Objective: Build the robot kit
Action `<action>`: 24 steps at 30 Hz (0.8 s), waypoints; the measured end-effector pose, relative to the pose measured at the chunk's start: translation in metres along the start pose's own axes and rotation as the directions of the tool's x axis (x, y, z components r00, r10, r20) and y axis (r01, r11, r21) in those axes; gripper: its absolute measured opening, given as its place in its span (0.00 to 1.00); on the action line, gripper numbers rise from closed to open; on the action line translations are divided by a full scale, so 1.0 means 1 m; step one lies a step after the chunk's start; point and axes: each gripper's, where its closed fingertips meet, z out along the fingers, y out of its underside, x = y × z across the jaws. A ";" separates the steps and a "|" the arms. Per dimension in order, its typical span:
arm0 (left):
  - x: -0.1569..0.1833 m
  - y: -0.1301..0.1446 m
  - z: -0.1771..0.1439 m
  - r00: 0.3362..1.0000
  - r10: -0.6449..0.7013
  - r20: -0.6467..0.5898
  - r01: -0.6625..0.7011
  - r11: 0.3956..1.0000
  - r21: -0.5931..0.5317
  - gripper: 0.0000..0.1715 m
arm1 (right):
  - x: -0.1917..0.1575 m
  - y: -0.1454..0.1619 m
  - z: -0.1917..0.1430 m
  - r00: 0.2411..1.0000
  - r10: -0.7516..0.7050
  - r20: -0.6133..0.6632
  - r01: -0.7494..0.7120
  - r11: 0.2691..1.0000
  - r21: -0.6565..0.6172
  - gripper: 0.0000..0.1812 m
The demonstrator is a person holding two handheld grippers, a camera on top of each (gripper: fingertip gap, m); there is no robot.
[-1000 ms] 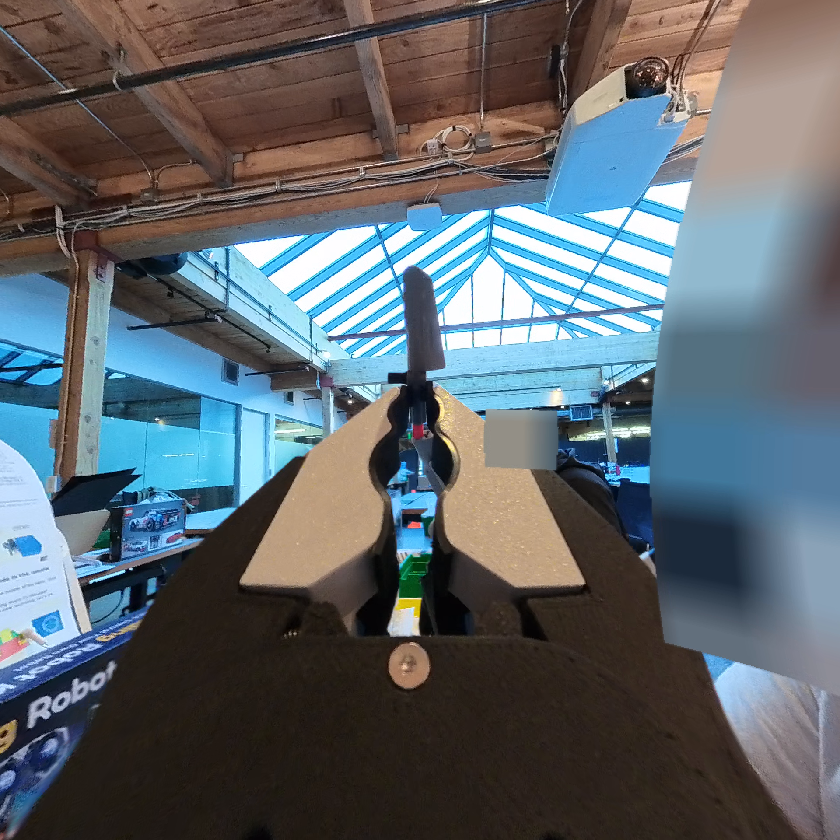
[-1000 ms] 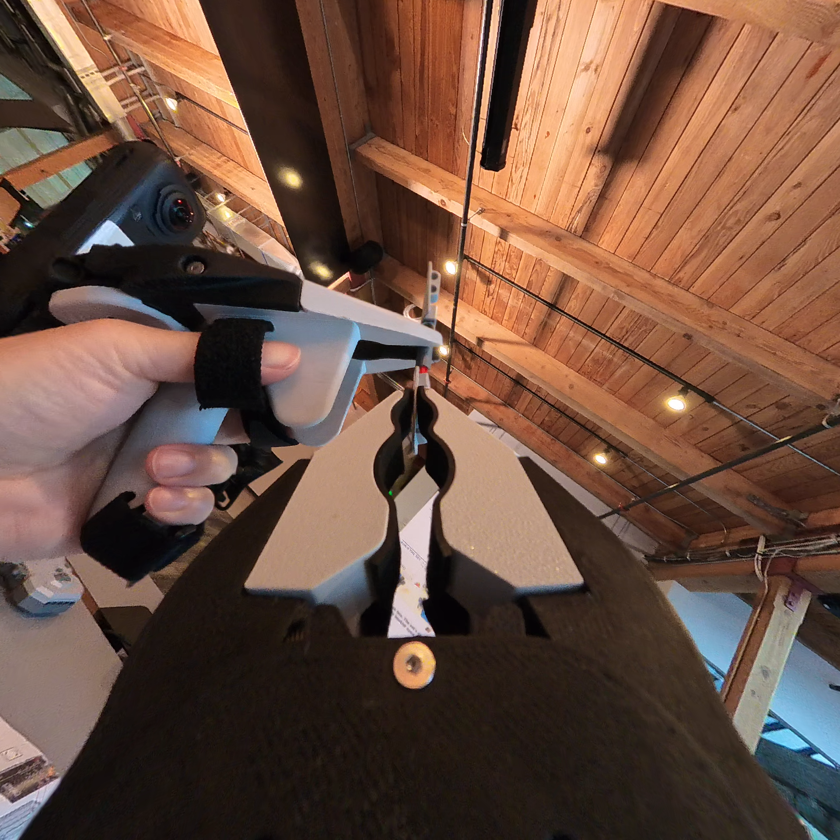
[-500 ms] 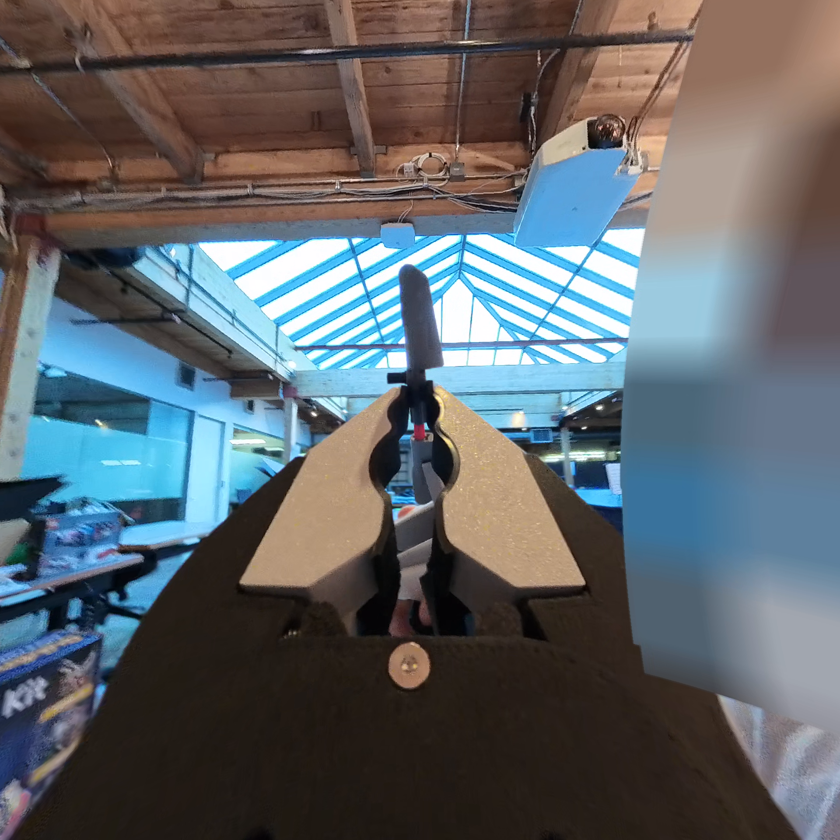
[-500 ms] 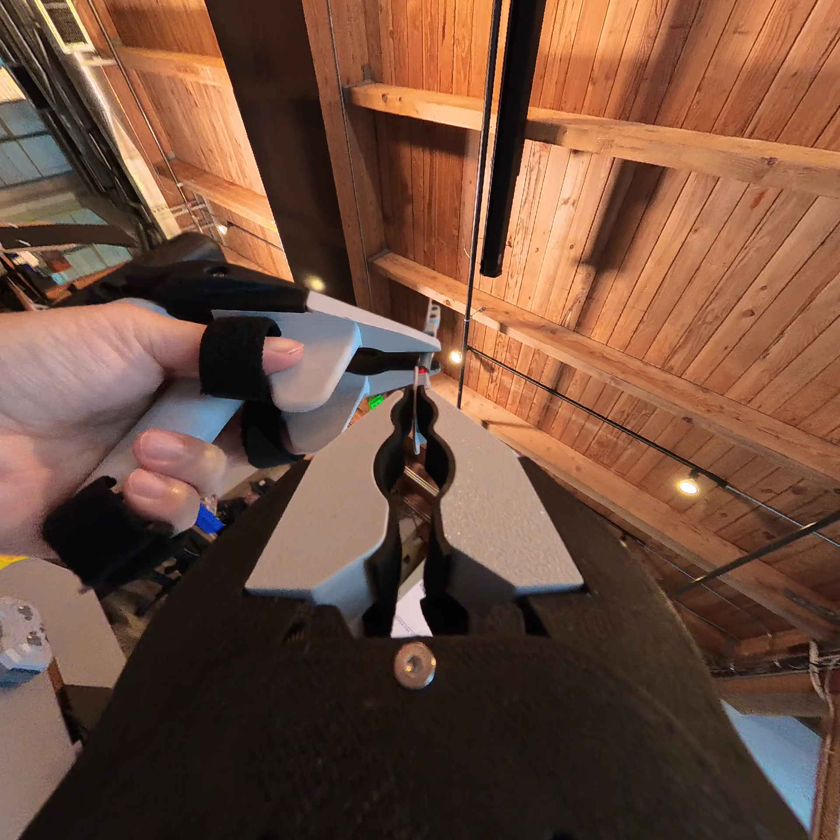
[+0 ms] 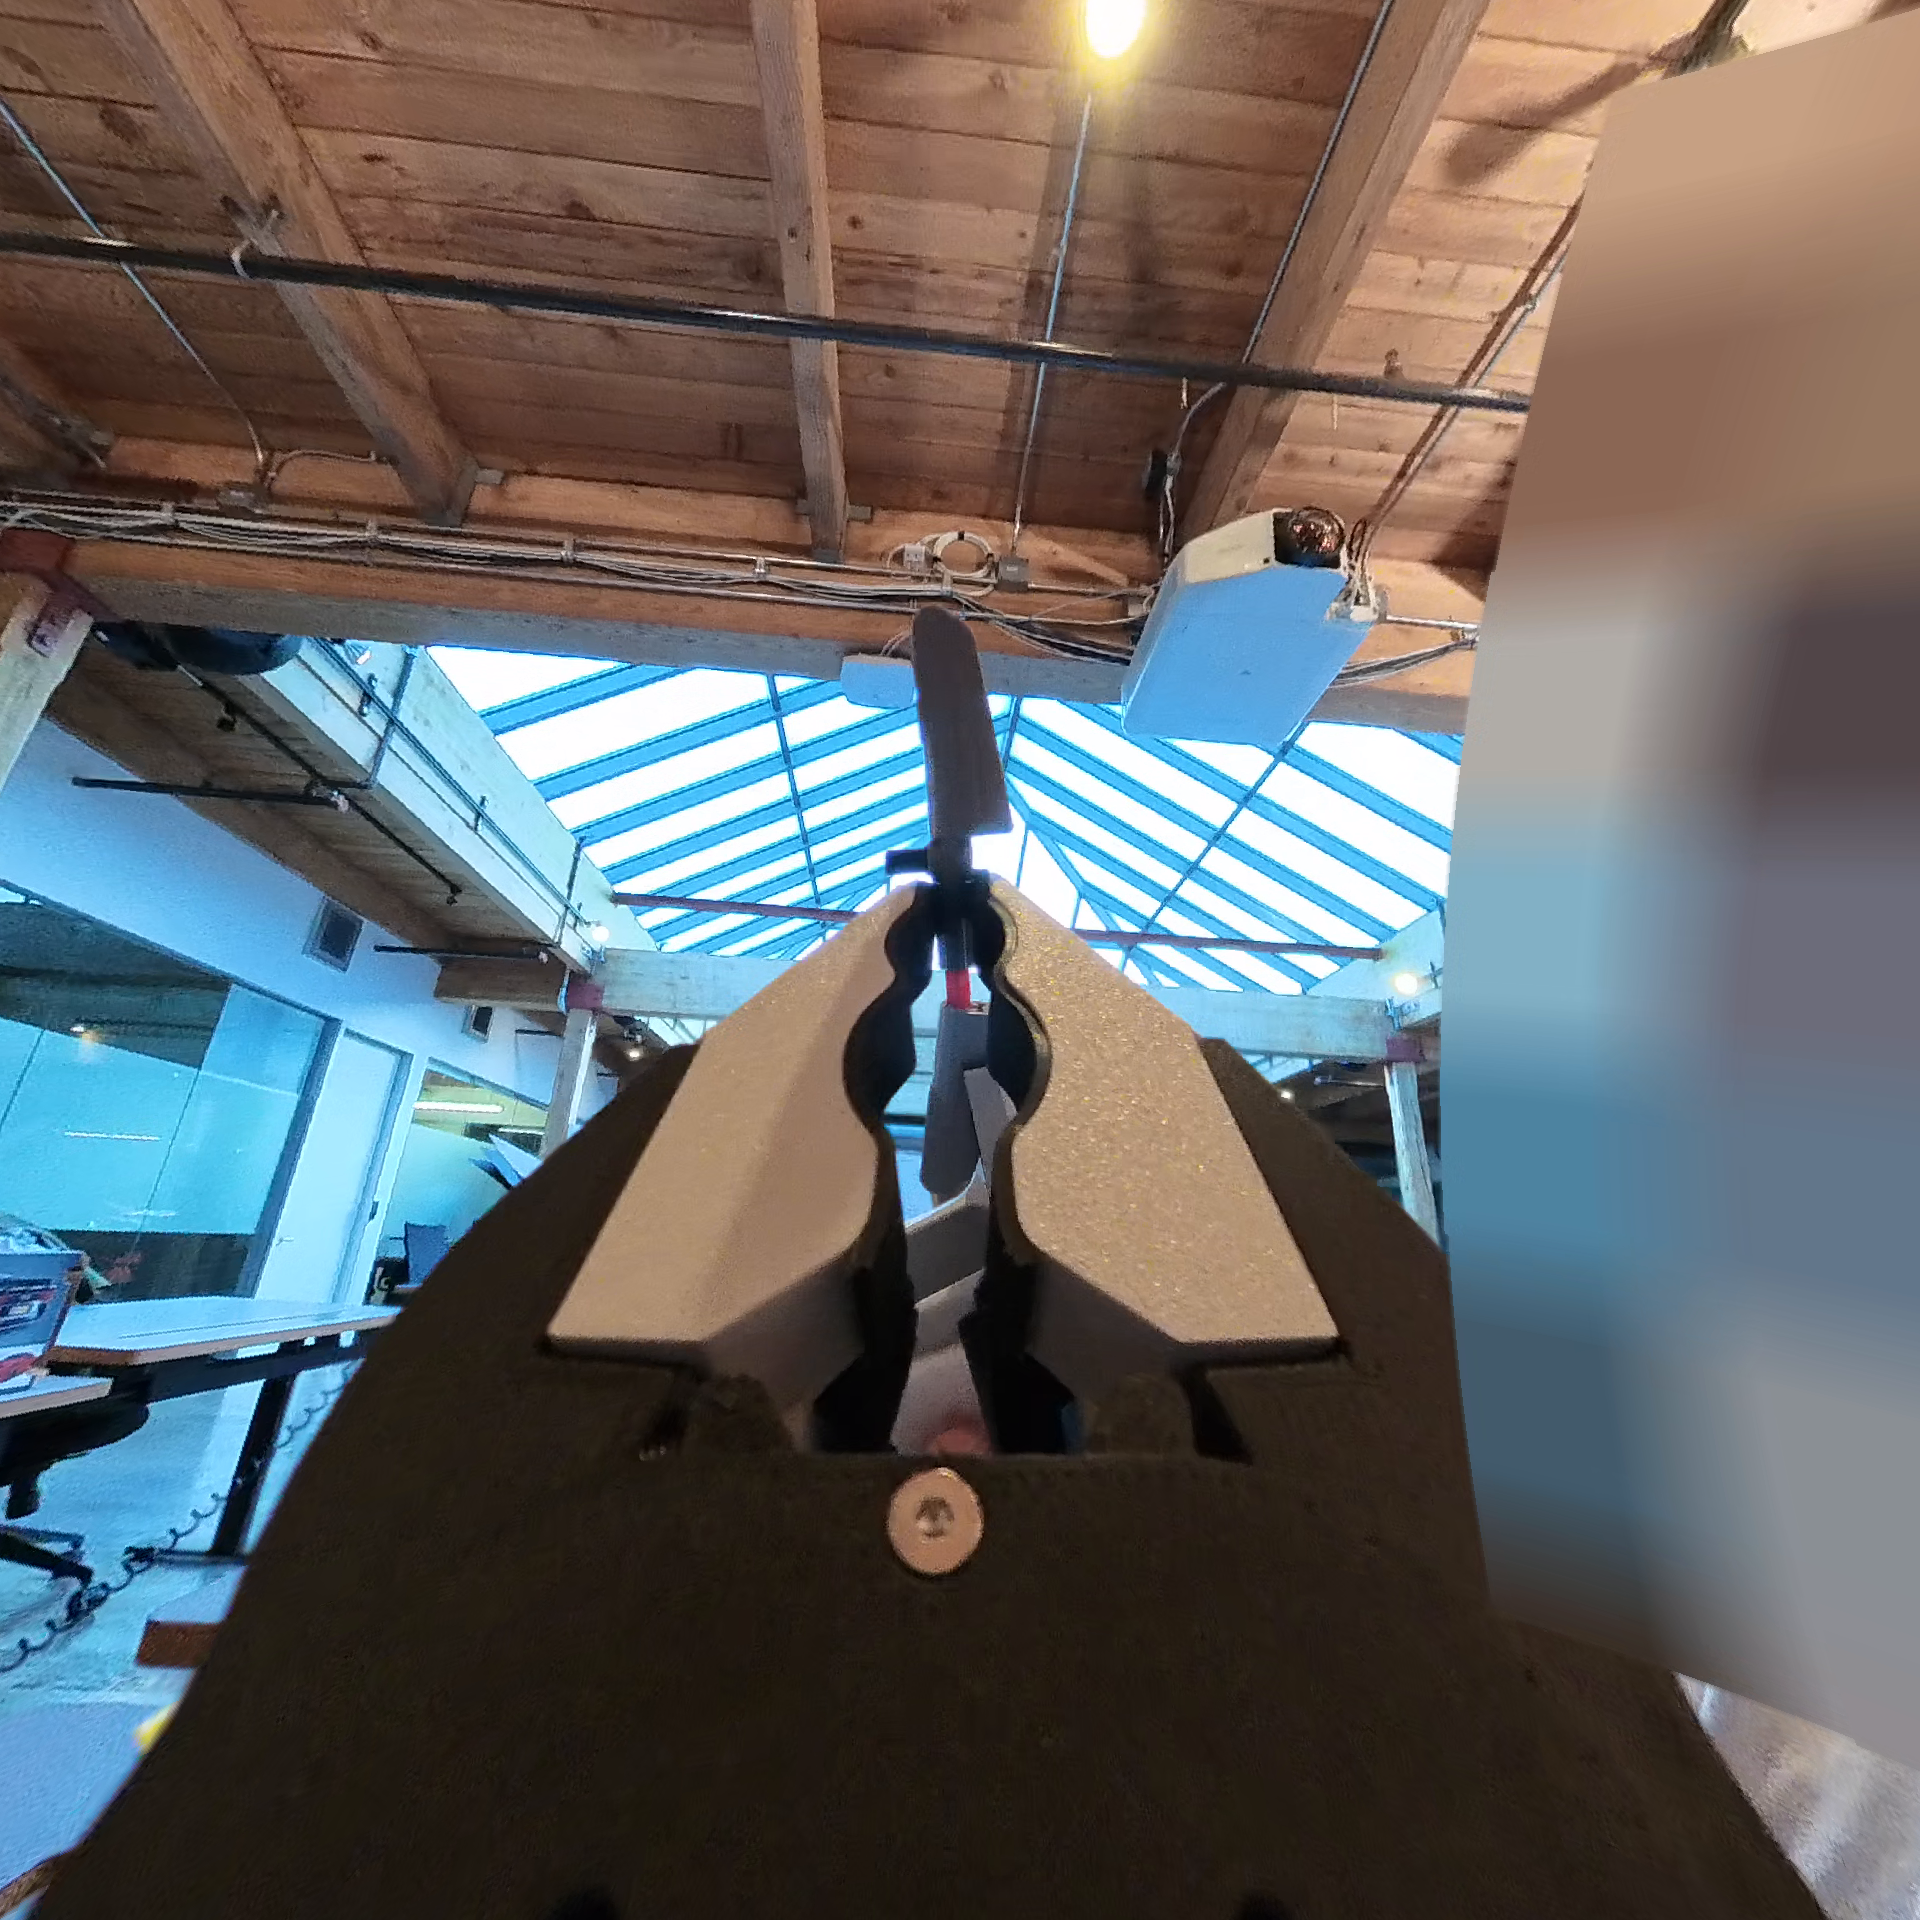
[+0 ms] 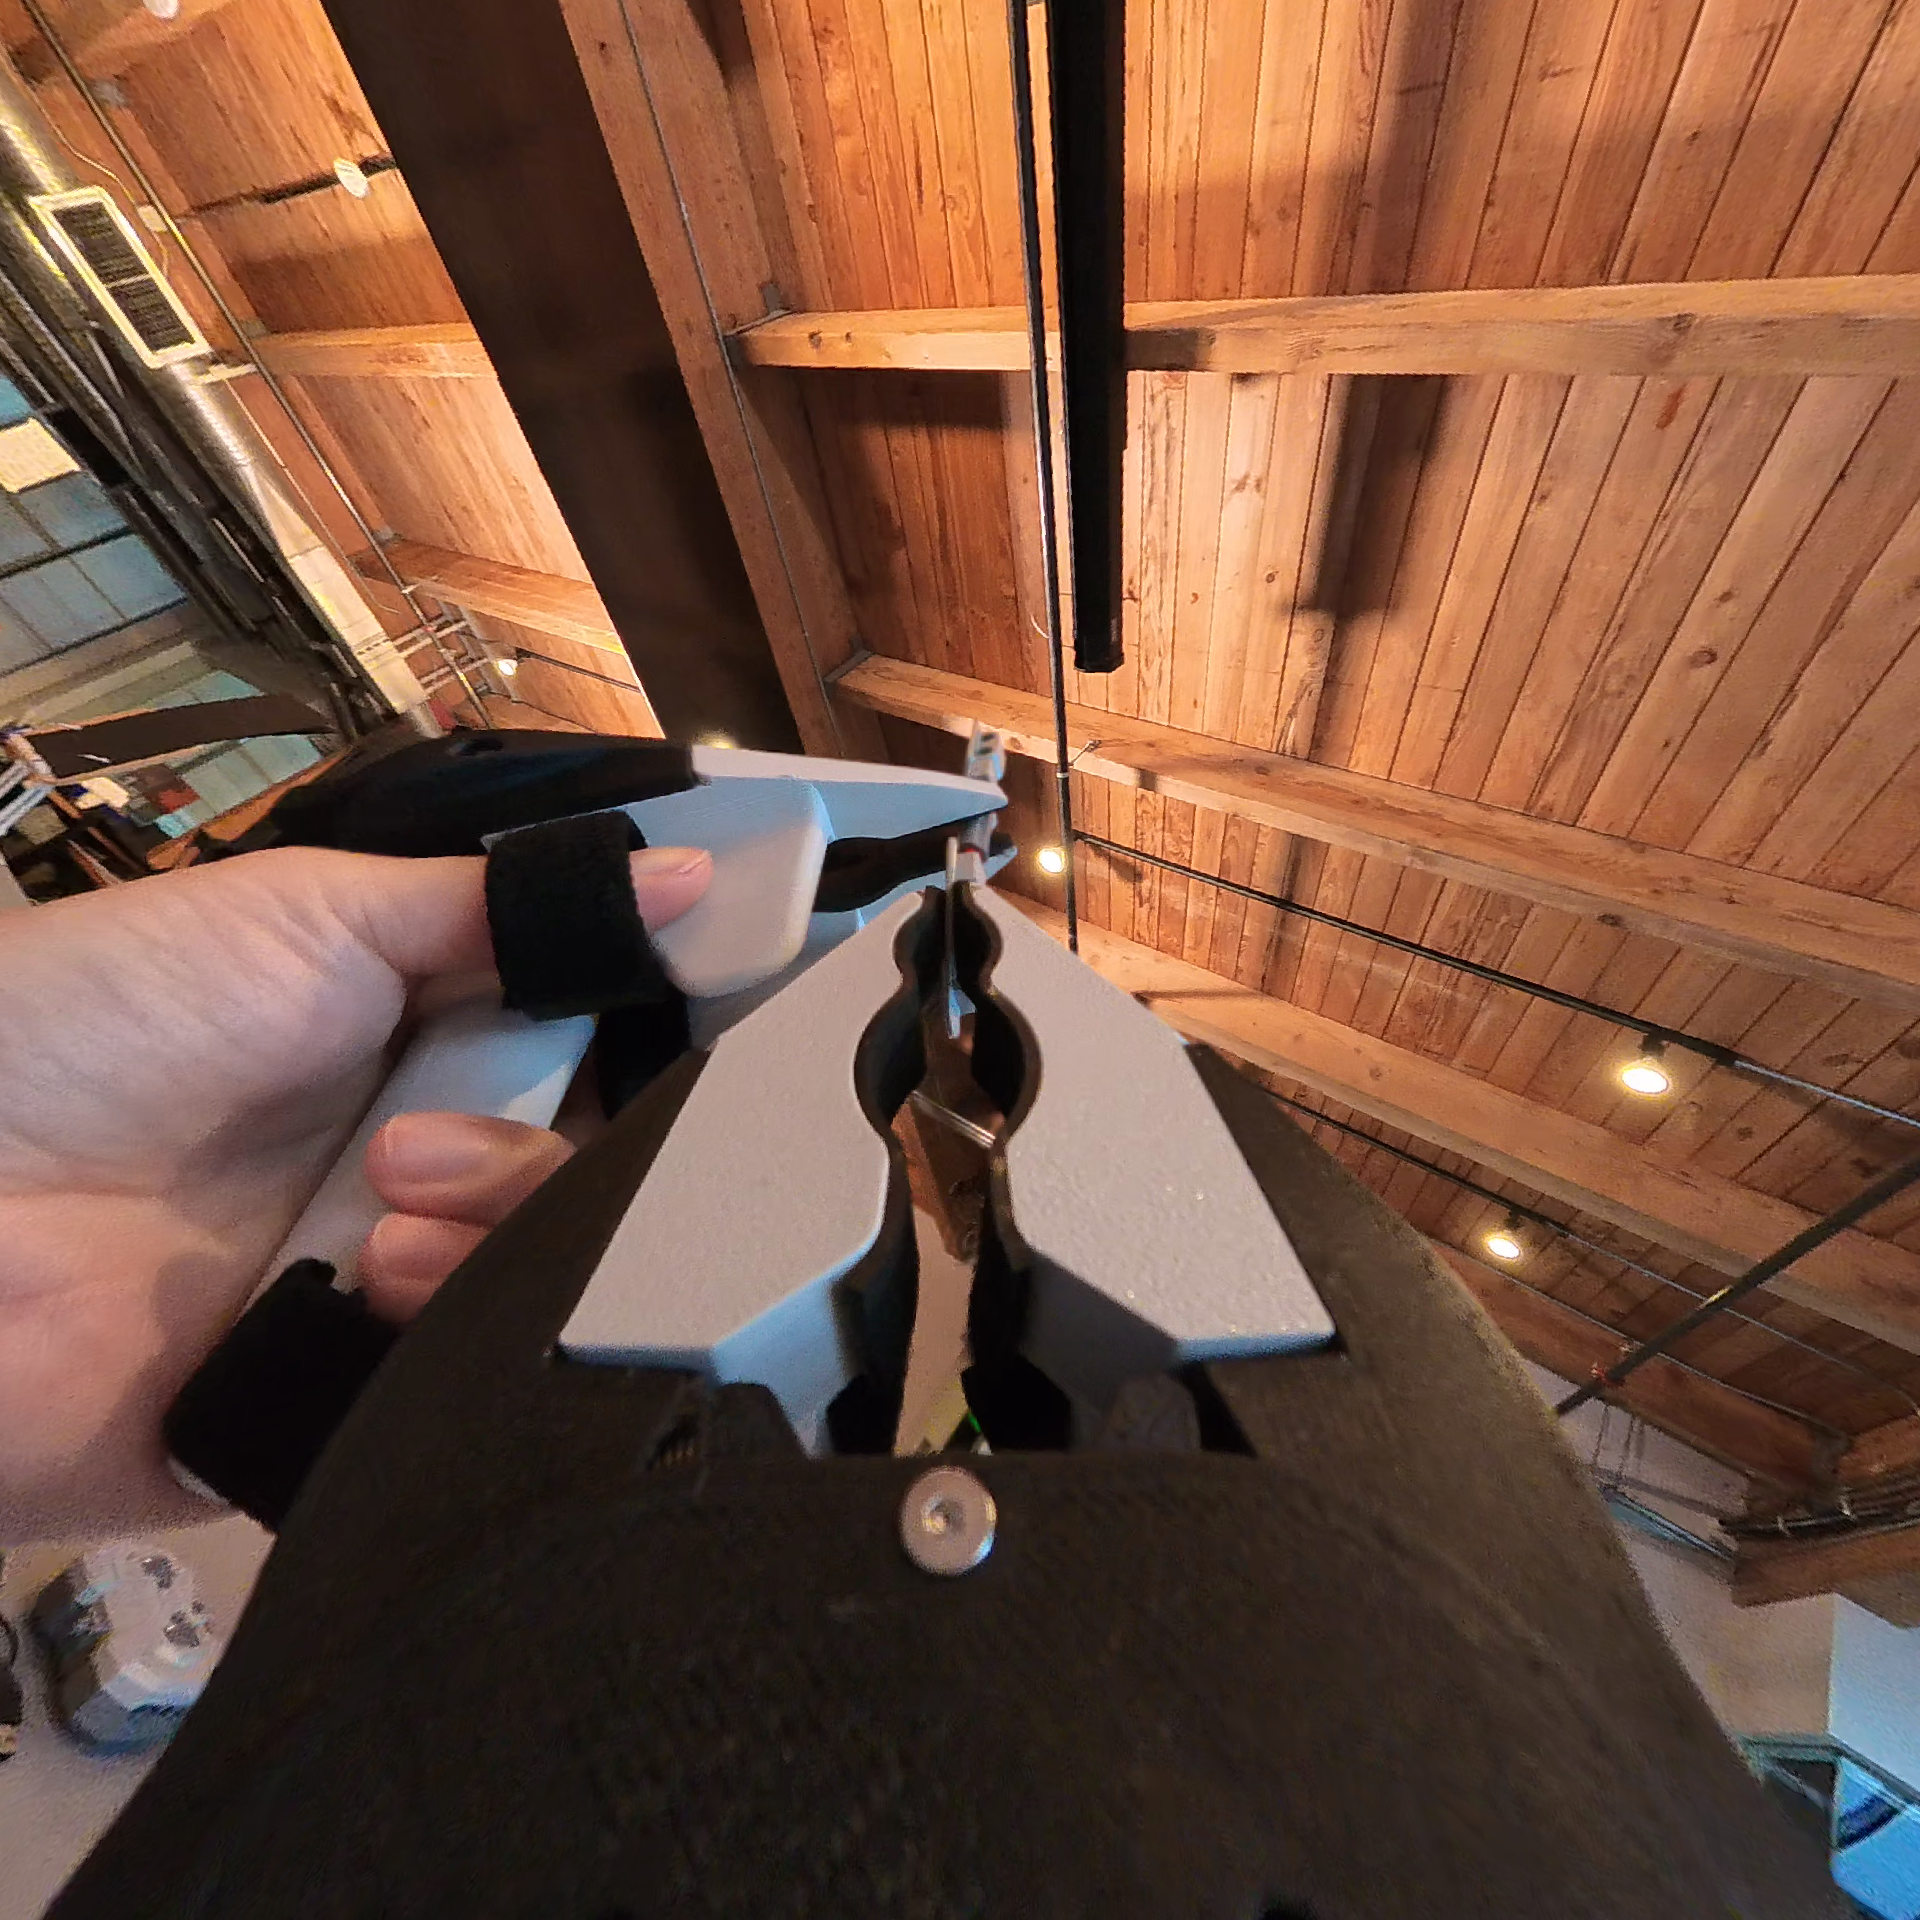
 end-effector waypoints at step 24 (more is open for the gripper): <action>-0.009 0.005 0.001 0.998 0.044 0.054 -0.037 0.992 -0.118 0.03 | 0.007 0.005 0.000 1.000 0.009 -0.004 -0.010 0.999 -0.041 0.00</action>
